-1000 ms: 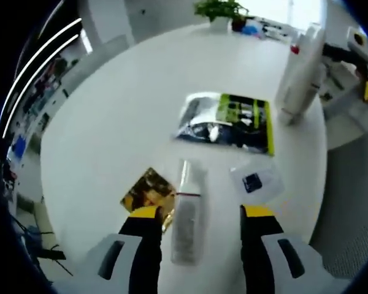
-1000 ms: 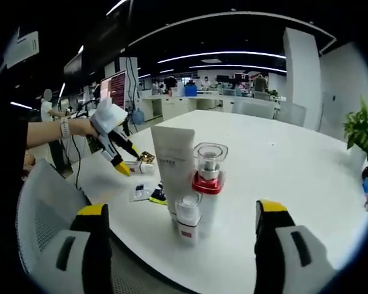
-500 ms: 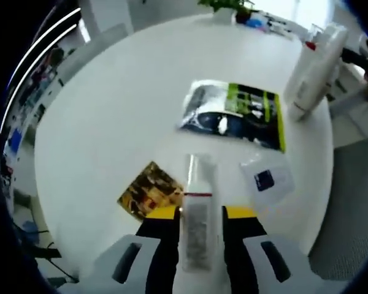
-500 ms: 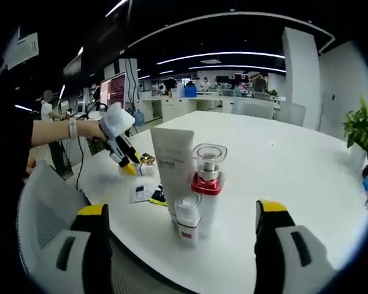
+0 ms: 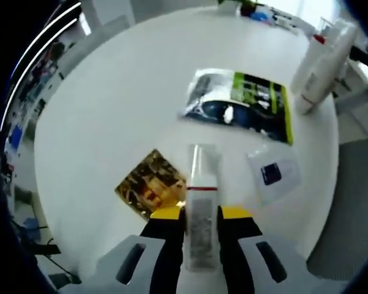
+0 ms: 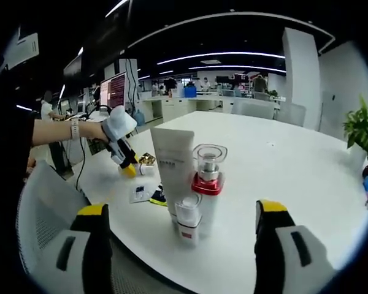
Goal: Arrange the skincare products in the storage area until every visible bottle or jar stands upright without overlapping.
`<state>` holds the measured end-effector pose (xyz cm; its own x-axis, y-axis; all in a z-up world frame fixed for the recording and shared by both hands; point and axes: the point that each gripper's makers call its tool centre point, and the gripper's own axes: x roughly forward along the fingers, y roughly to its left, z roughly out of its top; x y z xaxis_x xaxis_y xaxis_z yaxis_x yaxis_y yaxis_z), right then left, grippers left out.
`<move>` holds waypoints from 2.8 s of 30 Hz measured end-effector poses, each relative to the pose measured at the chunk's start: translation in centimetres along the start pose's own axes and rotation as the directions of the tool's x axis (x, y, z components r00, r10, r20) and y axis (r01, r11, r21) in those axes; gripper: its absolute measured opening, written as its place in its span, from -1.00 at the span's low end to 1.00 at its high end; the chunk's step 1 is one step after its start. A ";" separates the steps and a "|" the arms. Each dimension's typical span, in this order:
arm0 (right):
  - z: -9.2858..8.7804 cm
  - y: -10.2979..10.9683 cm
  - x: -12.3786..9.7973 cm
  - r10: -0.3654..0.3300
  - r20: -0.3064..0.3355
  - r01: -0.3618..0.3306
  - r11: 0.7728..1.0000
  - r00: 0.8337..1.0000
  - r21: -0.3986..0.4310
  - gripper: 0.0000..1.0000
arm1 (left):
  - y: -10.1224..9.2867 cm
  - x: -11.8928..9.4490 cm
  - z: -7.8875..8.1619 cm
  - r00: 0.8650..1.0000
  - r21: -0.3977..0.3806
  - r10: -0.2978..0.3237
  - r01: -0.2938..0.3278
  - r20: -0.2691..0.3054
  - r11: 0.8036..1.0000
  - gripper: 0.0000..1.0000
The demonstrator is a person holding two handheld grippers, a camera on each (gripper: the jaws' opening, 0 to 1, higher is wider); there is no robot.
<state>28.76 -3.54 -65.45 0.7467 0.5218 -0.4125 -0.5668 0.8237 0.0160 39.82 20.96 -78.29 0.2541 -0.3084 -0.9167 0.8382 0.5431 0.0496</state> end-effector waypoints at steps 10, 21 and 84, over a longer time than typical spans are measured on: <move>-0.1 0.2 0.1 0.008 -0.008 -0.008 1.000 1.000 -0.005 0.99 | -0.4 -1.6 0.2 0.999 -0.048 0.027 -0.025 0.045 0.999 -0.67; -0.1 0.2 0.1 0.009 -0.007 -0.009 1.000 1.000 -0.012 0.96 | -3.6 -3.7 2.4 0.980 -0.035 -0.017 0.025 0.197 0.999 -0.68; 1.8 7.3 5.1 0.192 0.091 -0.211 0.841 0.977 0.498 -0.18 | -14.1 -7.8 8.5 0.785 -0.023 -0.099 0.143 0.611 0.989 -0.67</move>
<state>29.08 5.49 -65.81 0.6529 0.6879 -0.3169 -0.4613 0.6930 0.5540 30.16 9.04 -68.49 0.4110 -0.7733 -0.4827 0.8544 0.5114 -0.0918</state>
